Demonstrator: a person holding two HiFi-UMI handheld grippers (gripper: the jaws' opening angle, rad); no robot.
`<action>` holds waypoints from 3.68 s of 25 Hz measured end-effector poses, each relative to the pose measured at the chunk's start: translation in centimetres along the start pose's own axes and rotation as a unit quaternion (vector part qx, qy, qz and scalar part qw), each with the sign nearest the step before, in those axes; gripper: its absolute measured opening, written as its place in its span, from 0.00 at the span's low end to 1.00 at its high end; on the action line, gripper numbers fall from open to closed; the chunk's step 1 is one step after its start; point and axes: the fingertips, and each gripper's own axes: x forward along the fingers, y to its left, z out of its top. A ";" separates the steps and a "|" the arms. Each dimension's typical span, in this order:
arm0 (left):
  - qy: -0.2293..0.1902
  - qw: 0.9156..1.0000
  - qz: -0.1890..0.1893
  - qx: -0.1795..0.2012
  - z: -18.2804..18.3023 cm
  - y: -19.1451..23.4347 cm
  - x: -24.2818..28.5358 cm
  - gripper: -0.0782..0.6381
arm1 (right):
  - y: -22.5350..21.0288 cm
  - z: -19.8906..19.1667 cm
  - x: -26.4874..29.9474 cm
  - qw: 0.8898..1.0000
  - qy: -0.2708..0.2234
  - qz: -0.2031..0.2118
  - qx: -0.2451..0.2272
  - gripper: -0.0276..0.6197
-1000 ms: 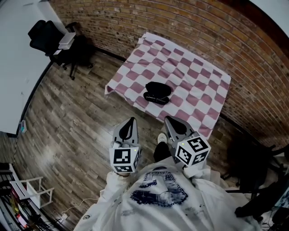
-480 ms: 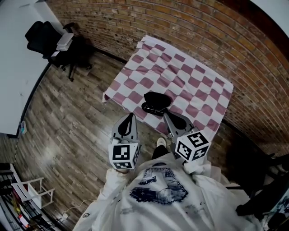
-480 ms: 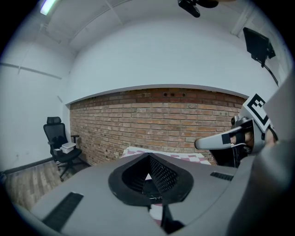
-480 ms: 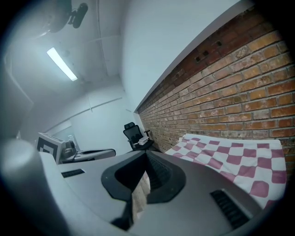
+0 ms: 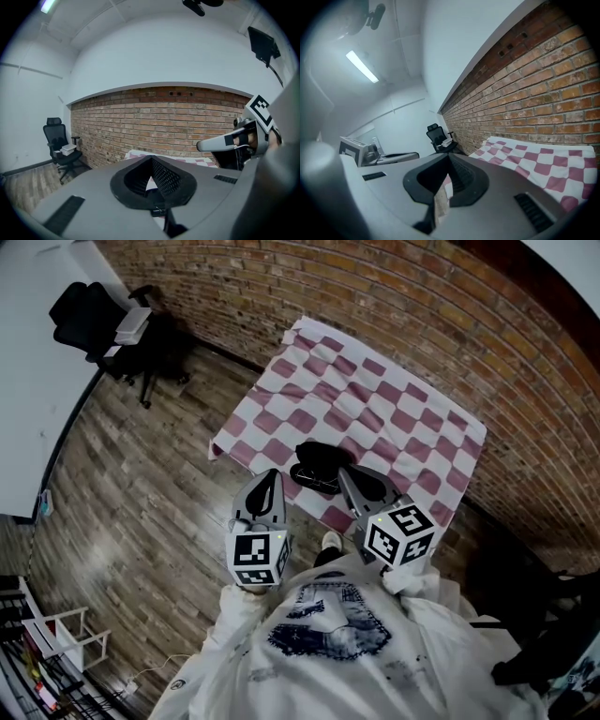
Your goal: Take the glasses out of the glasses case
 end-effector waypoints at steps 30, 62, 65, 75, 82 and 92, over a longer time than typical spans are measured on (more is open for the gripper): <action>0.032 0.998 0.053 -0.004 -4.6 2.2 3.5 0.12 | -2.4 -3.1 5.9 0.990 0.092 0.096 -0.052 0.15; 0.084 0.994 0.071 -0.023 -9.4 4.0 5.1 0.12 | -6.4 -15.7 11.5 0.930 0.281 0.143 -0.191 0.52; 0.083 0.993 0.076 -0.024 -9.5 4.2 5.2 0.12 | -6.6 -16.9 12.0 0.923 0.288 0.151 -0.208 0.52; 0.094 0.991 0.089 -0.032 -10.2 4.6 5.4 0.12 | -7.7 -20.8 12.9 0.898 0.331 0.155 -0.247 0.46; 0.100 0.990 0.096 -0.034 -10.5 4.9 5.3 0.12 | -8.1 -22.8 13.4 0.880 0.357 0.153 -0.273 0.40; 0.109 0.988 0.107 -0.039 -11.1 5.4 5.1 0.12 | -8.4 -24.4 13.8 0.856 0.384 0.155 -0.309 0.30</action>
